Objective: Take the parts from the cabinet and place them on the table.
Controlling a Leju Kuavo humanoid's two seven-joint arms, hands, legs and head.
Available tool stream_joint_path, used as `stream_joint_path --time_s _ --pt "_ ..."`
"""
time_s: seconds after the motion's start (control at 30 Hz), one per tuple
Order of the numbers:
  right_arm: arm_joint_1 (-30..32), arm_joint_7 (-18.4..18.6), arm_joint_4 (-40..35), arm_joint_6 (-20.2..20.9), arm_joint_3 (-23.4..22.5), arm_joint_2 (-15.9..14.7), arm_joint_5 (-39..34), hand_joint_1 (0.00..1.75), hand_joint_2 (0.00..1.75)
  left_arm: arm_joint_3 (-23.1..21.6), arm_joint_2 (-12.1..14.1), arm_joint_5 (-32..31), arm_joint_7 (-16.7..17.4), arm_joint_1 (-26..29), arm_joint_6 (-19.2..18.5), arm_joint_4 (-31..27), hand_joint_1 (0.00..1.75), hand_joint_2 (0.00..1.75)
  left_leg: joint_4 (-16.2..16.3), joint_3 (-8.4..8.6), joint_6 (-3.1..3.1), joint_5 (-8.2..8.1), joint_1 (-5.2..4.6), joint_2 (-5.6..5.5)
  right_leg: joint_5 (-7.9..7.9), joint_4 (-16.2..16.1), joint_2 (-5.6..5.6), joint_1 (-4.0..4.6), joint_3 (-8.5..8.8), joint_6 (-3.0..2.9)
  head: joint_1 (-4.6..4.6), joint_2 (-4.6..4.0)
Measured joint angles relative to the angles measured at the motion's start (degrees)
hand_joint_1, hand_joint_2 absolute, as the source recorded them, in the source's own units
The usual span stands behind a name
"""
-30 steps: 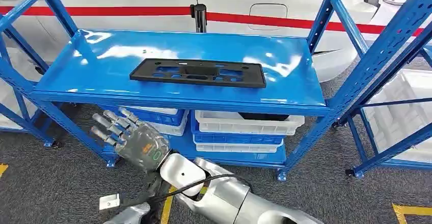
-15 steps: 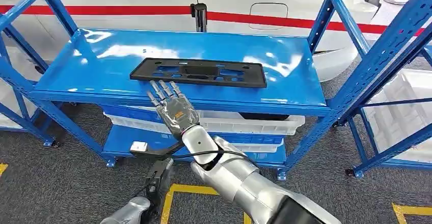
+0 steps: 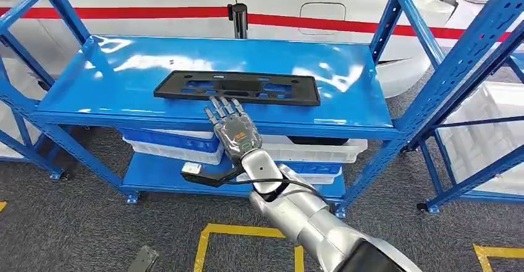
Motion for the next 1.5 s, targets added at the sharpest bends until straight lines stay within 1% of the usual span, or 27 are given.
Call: stream_joint_path --time_s 0.07,0.13,0.2,0.23,0.27,0.33,0.4,0.6,0.87,1.5 --pt "0.1 -1.0 0.0 0.0 0.0 0.0 0.0 0.0 1.75 0.4 0.6 0.1 -0.5 0.0 -0.4 0.0 0.0 0.0 0.0 0.0 0.0 0.0 0.02 0.0 0.0 0.0 0.0 0.0 0.0 0.0 0.02 0.0" --pt "0.1 -1.8 0.0 -0.1 -0.1 0.0 -0.1 0.0 1.75 0.9 1.0 0.4 0.4 0.2 -1.0 0.0 0.0 0.0 0.0 0.0 0.0 0.0 0.02 -0.01 0.0 0.0 -0.01 0.0 0.04 0.0 -0.02 0.0" --pt "0.1 -2.5 0.1 -0.2 -0.3 0.1 -0.2 0.0 1.75 1.4 1.1 1.0 3.6 1.0 -2.5 0.2 0.0 0.0 0.0 0.01 0.0 0.0 0.02 0.02 0.0 0.0 0.01 0.0 0.04 0.0 -0.02 0.0" --pt "0.1 -2.7 0.2 -0.2 -0.4 0.2 -0.2 0.0 1.75 1.5 1.1 1.2 5.8 1.6 -3.3 0.4 0.0 0.0 0.0 0.01 0.0 0.0 0.02 0.05 0.0 0.0 0.02 0.0 0.04 0.0 0.0 0.0" --pt "0.1 -2.9 0.3 -0.2 -0.5 0.2 -0.3 0.0 1.75 1.6 1.0 1.4 7.1 2.5 -3.7 0.5 0.0 0.0 0.0 0.01 0.0 0.0 0.02 0.07 0.0 0.0 0.03 0.0 0.03 0.0 -0.02 0.0" --pt "0.2 -3.4 0.6 -0.2 -0.5 0.3 -0.3 0.0 1.75 2.1 0.7 2.3 9.2 4.3 -4.2 0.6 0.0 0.0 0.0 0.0 0.0 0.0 0.01 0.11 -0.01 0.0 0.02 0.0 0.01 0.0 -0.02 0.0" --pt "0.2 -3.5 0.9 -0.4 -0.5 0.5 -0.5 0.0 1.75 2.8 0.4 3.1 10.3 5.6 -4.3 0.9 0.0 0.0 0.0 -0.01 0.01 0.0 0.01 0.06 -0.01 0.0 0.01 0.0 0.01 0.0 0.0 0.0" --pt "0.2 -3.4 2.1 -1.0 -0.8 1.3 -0.9 0.0 1.75 4.0 -0.9 4.3 11.3 8.0 -4.0 1.3 0.0 0.0 0.0 0.01 0.01 -0.01 0.0 0.03 0.0 0.0 0.01 -0.02 0.01 0.0 0.0 0.0" --pt "-0.1 -2.6 2.8 -1.0 -1.1 1.4 -1.1 0.0 1.75 4.2 -2.0 4.1 13.0 8.3 -3.7 1.3 0.0 0.0 0.0 0.1 0.01 0.0 0.01 -0.01 0.01 0.0 0.0 -0.07 0.02 -0.01 -0.02 0.0" --pt "-0.1 -2.4 3.2 -1.2 -1.1 1.4 0.0 0.0 1.75 4.2 -2.6 3.4 13.9 7.9 -3.5 1.3 0.0 0.0 0.0 0.1 0.01 0.0 0.03 -0.01 0.01 0.0 0.0 -0.07 0.03 -0.01 -0.02 0.0"
